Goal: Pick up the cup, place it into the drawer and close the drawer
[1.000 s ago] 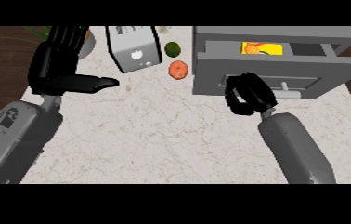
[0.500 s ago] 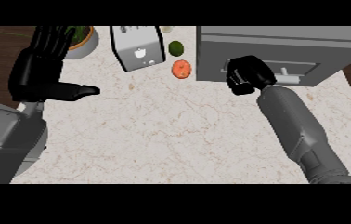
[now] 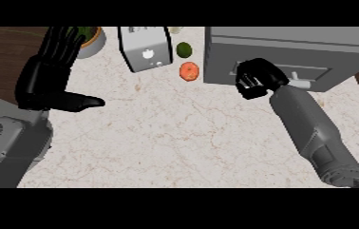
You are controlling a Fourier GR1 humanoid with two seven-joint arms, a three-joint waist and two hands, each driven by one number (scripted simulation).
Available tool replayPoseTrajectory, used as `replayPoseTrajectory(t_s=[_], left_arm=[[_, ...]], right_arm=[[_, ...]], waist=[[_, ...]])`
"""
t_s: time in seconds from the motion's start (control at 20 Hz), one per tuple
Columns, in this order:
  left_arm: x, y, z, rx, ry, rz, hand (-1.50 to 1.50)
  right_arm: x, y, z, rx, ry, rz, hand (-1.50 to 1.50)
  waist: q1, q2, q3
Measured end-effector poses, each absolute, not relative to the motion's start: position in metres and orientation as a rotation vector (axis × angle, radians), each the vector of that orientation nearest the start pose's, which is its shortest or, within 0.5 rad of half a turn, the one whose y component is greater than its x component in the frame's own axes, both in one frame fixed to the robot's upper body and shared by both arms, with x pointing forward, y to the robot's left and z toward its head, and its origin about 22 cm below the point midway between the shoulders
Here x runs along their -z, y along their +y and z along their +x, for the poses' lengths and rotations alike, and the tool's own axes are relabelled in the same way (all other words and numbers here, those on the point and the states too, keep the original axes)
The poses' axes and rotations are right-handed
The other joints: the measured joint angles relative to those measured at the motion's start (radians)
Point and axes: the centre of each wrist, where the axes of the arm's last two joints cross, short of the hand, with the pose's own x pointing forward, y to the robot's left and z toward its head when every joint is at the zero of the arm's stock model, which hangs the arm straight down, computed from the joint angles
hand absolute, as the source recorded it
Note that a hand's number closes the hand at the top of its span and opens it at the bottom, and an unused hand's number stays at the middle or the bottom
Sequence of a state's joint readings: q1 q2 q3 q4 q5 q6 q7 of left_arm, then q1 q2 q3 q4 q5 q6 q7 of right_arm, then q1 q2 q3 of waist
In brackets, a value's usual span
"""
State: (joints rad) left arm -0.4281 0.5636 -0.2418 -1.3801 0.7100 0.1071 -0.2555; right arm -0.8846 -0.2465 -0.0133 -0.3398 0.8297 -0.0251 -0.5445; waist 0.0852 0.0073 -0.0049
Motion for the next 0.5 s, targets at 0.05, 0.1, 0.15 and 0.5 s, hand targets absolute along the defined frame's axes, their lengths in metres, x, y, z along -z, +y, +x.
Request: replayPoseTrajectory(t_s=[0.05,0.1,0.15,0.5], left_arm=[[-0.099,0.278,0.331,0.048,-1.895,-0.222,-1.5],[-0.097,0.277,0.331,0.05,-1.896,-0.227,-1.5],[-0.096,0.278,0.331,0.049,-1.897,-0.228,-1.5],[-0.086,0.273,0.33,0.053,-1.891,-0.258,-1.5]], right_arm=[[-0.011,-0.244,0.418,-1.239,-1.538,-0.405,1.5],[-0.011,-0.247,0.418,-1.235,-1.545,-0.392,1.5],[-0.011,-0.247,0.418,-1.231,-1.549,-0.377,1.5],[-0.01,-0.255,0.417,-1.179,-1.597,-0.324,1.5]], waist=[[0.0,0.001,0.0],[0.003,0.002,-0.001],[0.002,0.003,-0.001],[0.01,0.007,-0.001]])
